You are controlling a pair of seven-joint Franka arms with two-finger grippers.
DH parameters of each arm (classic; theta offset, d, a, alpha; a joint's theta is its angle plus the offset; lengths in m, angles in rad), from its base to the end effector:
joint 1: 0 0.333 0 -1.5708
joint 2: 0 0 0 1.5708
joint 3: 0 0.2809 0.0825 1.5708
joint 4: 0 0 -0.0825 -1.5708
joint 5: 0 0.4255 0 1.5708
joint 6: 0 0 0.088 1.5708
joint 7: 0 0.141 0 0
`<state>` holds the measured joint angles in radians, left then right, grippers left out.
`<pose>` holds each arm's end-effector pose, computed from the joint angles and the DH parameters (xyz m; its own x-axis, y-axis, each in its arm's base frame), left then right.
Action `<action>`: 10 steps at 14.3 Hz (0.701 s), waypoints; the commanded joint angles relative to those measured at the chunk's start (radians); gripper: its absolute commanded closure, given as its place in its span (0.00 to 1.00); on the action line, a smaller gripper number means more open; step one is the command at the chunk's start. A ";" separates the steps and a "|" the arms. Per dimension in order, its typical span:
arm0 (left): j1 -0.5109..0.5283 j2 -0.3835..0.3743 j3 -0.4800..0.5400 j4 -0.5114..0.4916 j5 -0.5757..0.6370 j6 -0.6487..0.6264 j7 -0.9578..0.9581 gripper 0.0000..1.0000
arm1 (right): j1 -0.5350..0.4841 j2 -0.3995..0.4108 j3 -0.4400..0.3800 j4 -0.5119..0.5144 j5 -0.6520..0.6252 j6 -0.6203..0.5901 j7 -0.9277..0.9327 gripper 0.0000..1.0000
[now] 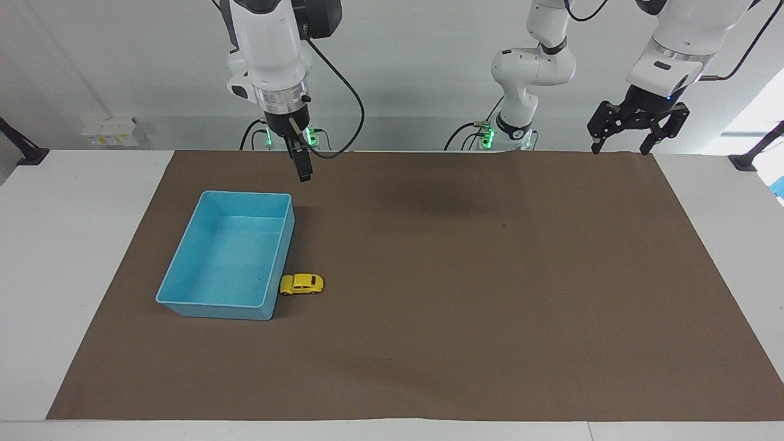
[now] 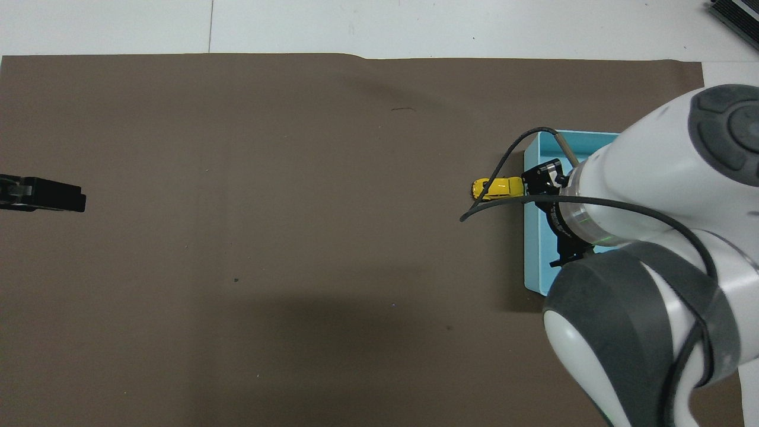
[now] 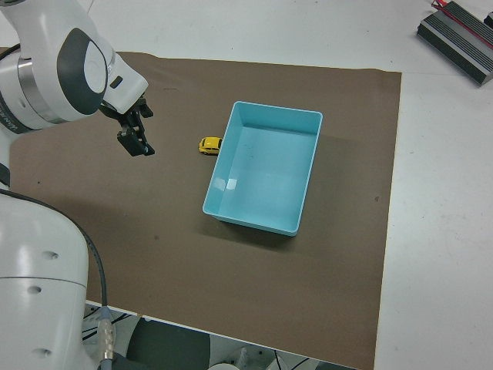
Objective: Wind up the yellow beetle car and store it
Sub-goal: 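Lower the right gripper and grasp the yellow car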
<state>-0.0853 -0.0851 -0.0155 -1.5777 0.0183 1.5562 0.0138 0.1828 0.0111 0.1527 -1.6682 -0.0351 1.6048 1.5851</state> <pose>0.5702 -0.0554 0.6003 0.9915 -0.1139 0.0633 -0.1128 -0.9934 -0.0204 0.5633 0.1910 0.5019 0.3191 -0.9471 0.0343 -0.9459 -0.3161 0.0738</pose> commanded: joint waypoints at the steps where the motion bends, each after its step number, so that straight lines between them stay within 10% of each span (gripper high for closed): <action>1: 0.010 -0.022 -0.003 -0.021 -0.008 0.007 0.012 0.00 | 0.036 0.042 0.008 -0.013 -0.055 0.032 0.102 0.00; 10: 0.009 -0.022 -0.003 -0.021 -0.008 0.007 0.012 0.00 | 0.058 0.095 0.007 -0.188 -0.080 0.242 0.249 0.00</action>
<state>-0.0853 -0.0852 -0.0155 -1.5777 0.0183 1.5562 0.0138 0.2496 0.1066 0.1524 -1.8079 -0.0969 1.7970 1.7909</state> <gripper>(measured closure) 0.000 0.000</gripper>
